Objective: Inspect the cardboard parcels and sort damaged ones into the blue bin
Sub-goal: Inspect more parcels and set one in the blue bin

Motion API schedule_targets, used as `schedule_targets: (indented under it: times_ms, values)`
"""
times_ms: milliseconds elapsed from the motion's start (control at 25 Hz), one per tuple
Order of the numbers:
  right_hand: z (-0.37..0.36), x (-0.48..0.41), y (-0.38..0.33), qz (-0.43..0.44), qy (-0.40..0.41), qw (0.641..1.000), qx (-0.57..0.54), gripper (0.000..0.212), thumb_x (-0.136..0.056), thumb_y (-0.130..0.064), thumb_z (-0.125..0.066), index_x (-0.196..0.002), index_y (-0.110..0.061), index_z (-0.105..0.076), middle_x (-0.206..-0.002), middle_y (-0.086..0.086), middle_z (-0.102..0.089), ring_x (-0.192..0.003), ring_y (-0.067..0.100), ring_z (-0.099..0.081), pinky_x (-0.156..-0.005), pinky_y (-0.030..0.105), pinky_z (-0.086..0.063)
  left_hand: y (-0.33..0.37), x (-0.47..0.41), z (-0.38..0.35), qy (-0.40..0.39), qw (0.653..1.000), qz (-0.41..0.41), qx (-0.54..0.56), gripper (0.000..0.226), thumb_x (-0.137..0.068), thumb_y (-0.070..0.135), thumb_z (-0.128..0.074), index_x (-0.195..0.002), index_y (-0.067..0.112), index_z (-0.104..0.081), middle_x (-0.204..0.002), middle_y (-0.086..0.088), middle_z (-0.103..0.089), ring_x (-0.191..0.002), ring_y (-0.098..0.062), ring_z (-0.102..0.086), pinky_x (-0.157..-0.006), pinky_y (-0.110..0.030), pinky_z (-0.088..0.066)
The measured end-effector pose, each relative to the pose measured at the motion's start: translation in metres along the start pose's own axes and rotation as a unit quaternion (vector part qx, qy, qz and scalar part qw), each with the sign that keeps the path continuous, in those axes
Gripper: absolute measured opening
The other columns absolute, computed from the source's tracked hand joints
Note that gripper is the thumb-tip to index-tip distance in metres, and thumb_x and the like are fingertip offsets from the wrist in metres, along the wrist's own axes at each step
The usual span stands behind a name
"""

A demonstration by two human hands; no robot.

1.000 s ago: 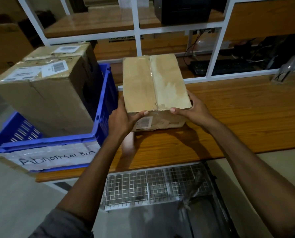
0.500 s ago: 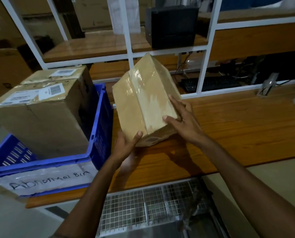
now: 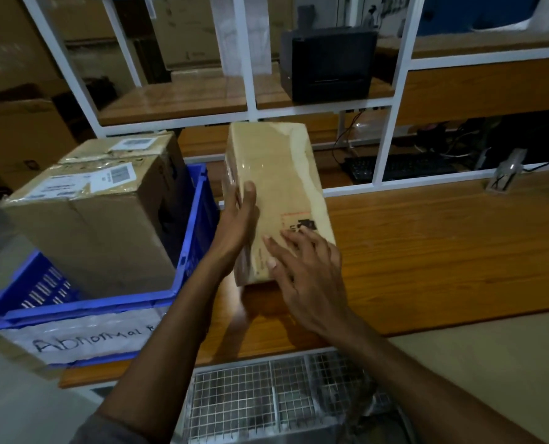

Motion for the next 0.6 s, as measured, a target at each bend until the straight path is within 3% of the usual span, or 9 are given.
schedule_targets:
  times_ms: [80,160,240,320,400,480,520,600]
  values:
    - [0.002,0.001,-0.004,-0.003,0.039,0.998,-0.053,0.043,-0.107,-0.048,-0.036,-0.137,-0.033,-0.063,-0.144,-0.005,-0.056,-0.139,0.015,-0.042,-0.113,0.048,-0.038,0.004,-0.004,0.005,0.033,0.999,-0.009,-0.035,0.066,-0.105,0.053,-0.056,-0.16,0.034,-0.027,-0.14,0.007,-0.062,-0.116,-0.009,-0.07,-0.095,-0.039,-0.063]
    - [0.016,-0.02,0.011,-0.057,0.099,0.989,-0.096,0.037,-0.105,-0.045,-0.045,-0.133,-0.028,-0.061,-0.141,-0.004,-0.052,-0.13,0.012,-0.046,-0.104,0.048,-0.049,-0.001,0.007,0.011,0.026,0.998,-0.001,-0.062,0.078,-0.103,0.044,-0.064,-0.163,0.033,-0.016,-0.146,0.005,-0.057,-0.119,-0.01,-0.067,-0.1,-0.047,-0.06]
    - [0.036,-0.057,0.032,-0.142,0.122,0.974,-0.124,0.057,-0.1,-0.055,-0.053,-0.15,-0.031,-0.039,-0.159,-0.002,-0.031,-0.139,0.019,-0.04,-0.106,0.051,-0.049,0.004,0.018,0.016,-0.021,0.998,0.007,-0.056,0.096,-0.099,0.032,-0.073,-0.163,0.036,-0.002,-0.144,0.008,-0.053,-0.122,-0.014,-0.066,-0.102,-0.047,-0.059]
    - [0.052,-0.098,0.048,-0.199,0.074,0.954,-0.213,0.082,-0.098,-0.067,-0.051,-0.162,-0.039,-0.009,-0.171,-0.004,-0.013,-0.148,0.029,-0.036,-0.11,0.057,-0.044,0.015,0.023,0.019,-0.114,0.992,0.03,-0.048,0.117,-0.091,0.02,-0.081,-0.159,0.048,0.009,-0.139,0.016,-0.048,-0.121,-0.012,-0.063,-0.099,-0.041,-0.06]
    - [0.061,-0.124,0.051,-0.191,0.026,0.935,-0.297,0.084,-0.099,-0.068,-0.049,-0.164,-0.042,-0.002,-0.169,0.003,-0.026,-0.144,0.032,-0.044,-0.11,0.056,-0.043,0.033,0.024,0.02,-0.154,0.986,0.03,-0.06,0.114,-0.088,0.026,-0.084,-0.158,0.053,0.003,-0.141,0.018,-0.045,-0.119,-0.007,-0.062,-0.088,-0.029,-0.062]
    - [0.064,-0.128,0.044,-0.159,0.002,0.942,-0.296,0.075,-0.102,-0.062,-0.05,-0.164,-0.038,-0.015,-0.153,0.0,-0.049,-0.13,0.023,-0.054,-0.102,0.046,-0.048,0.05,0.017,0.022,-0.062,0.996,0.03,-0.056,0.089,-0.095,0.051,-0.07,-0.161,0.039,-0.011,-0.137,0.015,-0.051,-0.108,-0.003,-0.062,-0.084,-0.025,-0.056]
    - [0.067,-0.127,0.041,-0.156,-0.001,0.943,-0.293,0.07,-0.103,-0.058,-0.05,-0.162,-0.035,-0.022,-0.141,-0.006,-0.055,-0.121,0.018,-0.057,-0.095,0.04,-0.05,0.058,0.012,0.022,0.003,0.998,0.039,-0.057,0.079,-0.097,0.064,-0.058,-0.16,0.033,-0.022,-0.134,0.011,-0.054,-0.104,-0.001,-0.06,-0.088,-0.03,-0.053]
    - [0.07,-0.126,0.039,-0.158,0.013,0.945,-0.287,0.052,-0.105,-0.054,-0.049,-0.152,-0.032,-0.039,-0.113,-0.022,-0.056,-0.101,0.002,-0.058,-0.076,0.026,-0.047,0.065,0.003,0.027,0.104,0.991,0.048,-0.065,0.075,-0.097,0.079,-0.04,-0.149,0.026,-0.043,-0.129,0.007,-0.059,-0.108,-0.009,-0.06,-0.098,-0.039,-0.047]
Point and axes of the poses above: each hand's wrist, its own x-axis away from the middle knuckle, its own z-axis out of the back of the hand, y = z × x, the point moved 6 cm from there along -x, towards the middle knuckle
